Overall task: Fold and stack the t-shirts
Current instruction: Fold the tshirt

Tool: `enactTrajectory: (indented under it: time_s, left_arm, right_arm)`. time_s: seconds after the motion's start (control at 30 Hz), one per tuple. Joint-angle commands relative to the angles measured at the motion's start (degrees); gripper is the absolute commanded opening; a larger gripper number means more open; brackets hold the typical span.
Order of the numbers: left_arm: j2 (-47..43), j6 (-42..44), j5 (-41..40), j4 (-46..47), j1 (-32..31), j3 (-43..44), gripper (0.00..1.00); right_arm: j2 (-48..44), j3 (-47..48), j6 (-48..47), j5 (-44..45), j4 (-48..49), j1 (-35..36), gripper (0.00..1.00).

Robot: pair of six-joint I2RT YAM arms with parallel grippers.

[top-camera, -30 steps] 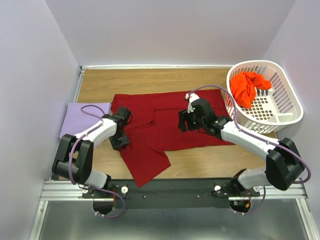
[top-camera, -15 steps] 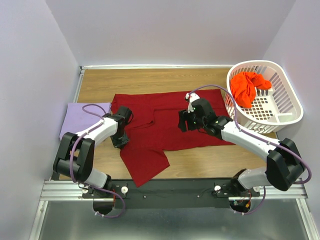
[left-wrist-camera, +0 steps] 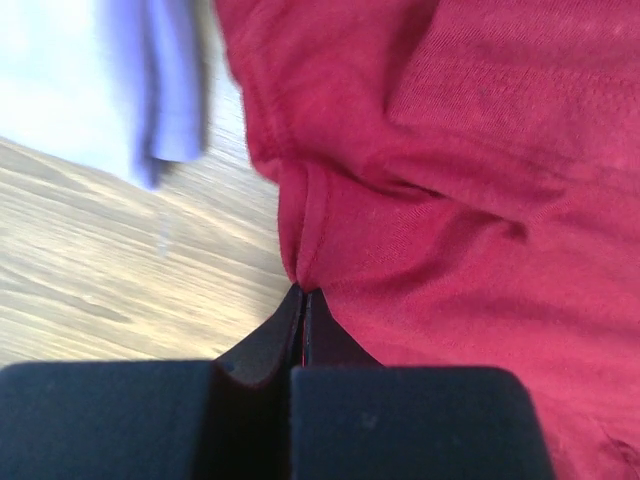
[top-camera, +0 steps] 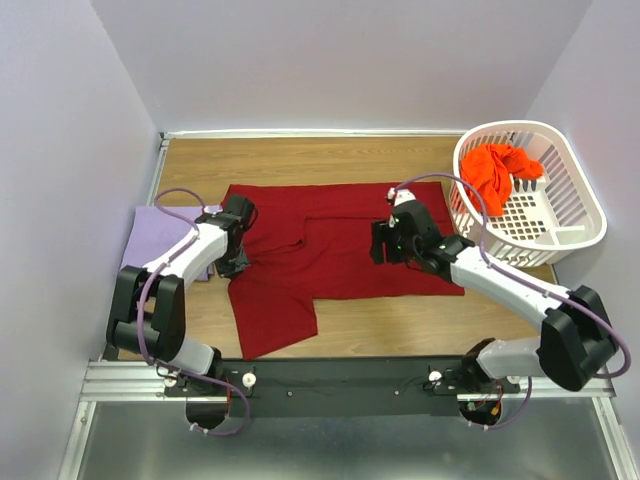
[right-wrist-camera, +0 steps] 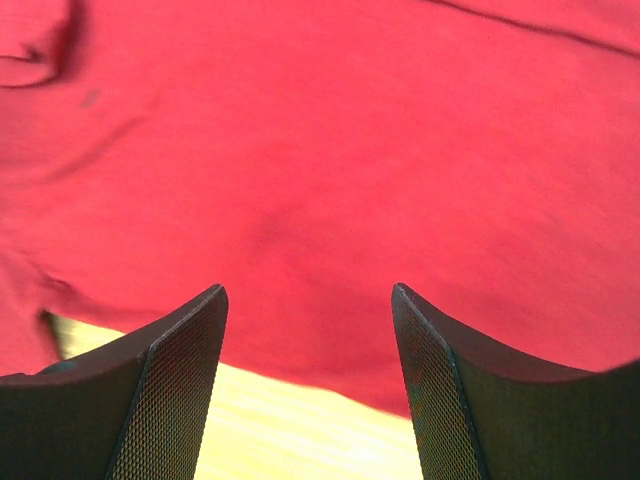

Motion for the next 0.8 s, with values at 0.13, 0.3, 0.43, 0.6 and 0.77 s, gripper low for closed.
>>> enactTrajectory:
  time_s: [0.13, 0.3, 0.43, 0.6, 0.77]
  left_arm:
    - [-8.3, 9.5, 1.7, 4.7, 6.5, -2.9, 0.0]
    - [-11.9, 13.0, 9.2, 8.8, 12.4, -6.0, 0.0]
    - [-12.3, 14.0, 13.0, 11.0, 12.7, -7.5, 0.0]
    - [-13.4, 14.3, 15.9, 13.2, 12.7, -8.6, 0.0]
    - [-15.4, 14.4, 15.9, 13.7, 12.7, -8.4, 0.0]
  right_arm:
    - [-7.5, -4.3, 9.7, 13.3, -10.7, -3.5, 0.7]
    - [-10.5, -6.9, 15.5, 14.6, -15.5, -8.2, 0.66]
    - [-11.3, -8.4, 20.3, 13.7, -20.4, -11.8, 0.64]
    - [-12.0, -9.5, 24.8, 12.0, -23.3, -14.9, 0.63]
    - [-8.9, -10.4, 29.7, 9.8, -26.8, -19.2, 0.51]
